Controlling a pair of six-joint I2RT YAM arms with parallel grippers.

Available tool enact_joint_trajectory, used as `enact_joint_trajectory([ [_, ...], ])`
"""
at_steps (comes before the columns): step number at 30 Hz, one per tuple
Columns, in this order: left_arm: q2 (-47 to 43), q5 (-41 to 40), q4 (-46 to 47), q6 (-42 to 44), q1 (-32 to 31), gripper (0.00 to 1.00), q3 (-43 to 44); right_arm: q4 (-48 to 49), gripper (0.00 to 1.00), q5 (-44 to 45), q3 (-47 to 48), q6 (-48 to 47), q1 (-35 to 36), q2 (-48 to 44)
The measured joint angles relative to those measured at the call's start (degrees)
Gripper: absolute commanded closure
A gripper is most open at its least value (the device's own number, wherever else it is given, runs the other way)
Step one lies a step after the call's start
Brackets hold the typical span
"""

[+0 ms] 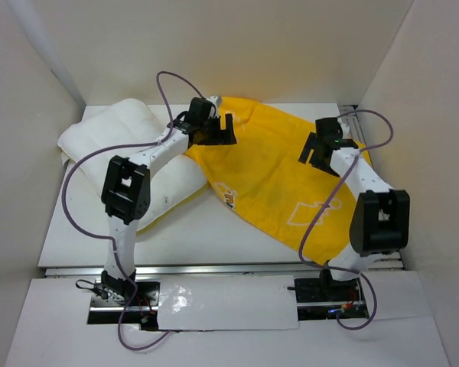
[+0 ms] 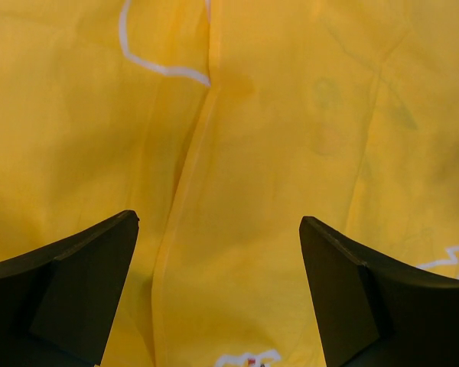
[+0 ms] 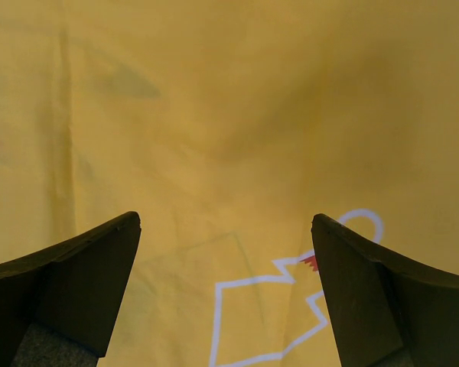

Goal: Put the pillow into the pillowcase

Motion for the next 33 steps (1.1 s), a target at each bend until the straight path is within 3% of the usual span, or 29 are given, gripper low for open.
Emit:
enact_joint_trajectory([
  [6,7.5,-0.9,-1.6,-0.1,0.0,0.0,8.6,0.5,0.0,-0.8,-3.0,-0.3,5.9,8.7],
  [16,9.2,-2.6,-3.8,-0.4,-3.0,0.01,7.8,5.9,0.02,-4.0,-9.1,1.2,4.2,11.3],
  [19,9.2,-2.6,-4.1,-0.7,-3.5,0.01,7.0,8.4,0.17,-4.2,-9.8,1.7,4.0,11.4],
  [20,9.2,-2.6,-4.1,-1.2,-3.5,0.01,6.6,9.1,0.52,-4.0,-10.1,1.8,3.9,11.4],
  [21,9.2,-2.7,-4.2,-1.4,-3.5,0.01,6.4,9.6,0.72,-3.9,-10.2,1.7,3.7,11.4],
  [23,9.2,-2.8,-4.2,-1.6,-3.4,0.03,6.3,10.6,0.94,-3.6,-10.4,2.5,2.5,11.4],
  [24,9.2,-2.9,-4.2,-1.7,-3.4,0.04,6.3,10.9,1.0,-3.8,-10.4,2.8,1.5,11.4],
  [29,9.2,-2.5,-3.8,-1.9,-3.3,0.17,4.9,11.3,1.0,-3.4,-9.9,3.6,-3.1,11.8],
  [33,9.2,0.3,-2.8,-2.6,-3.9,0.46,0.4,10.0,1.0,-0.2,-7.9,2.8,-5.4,13.1],
])
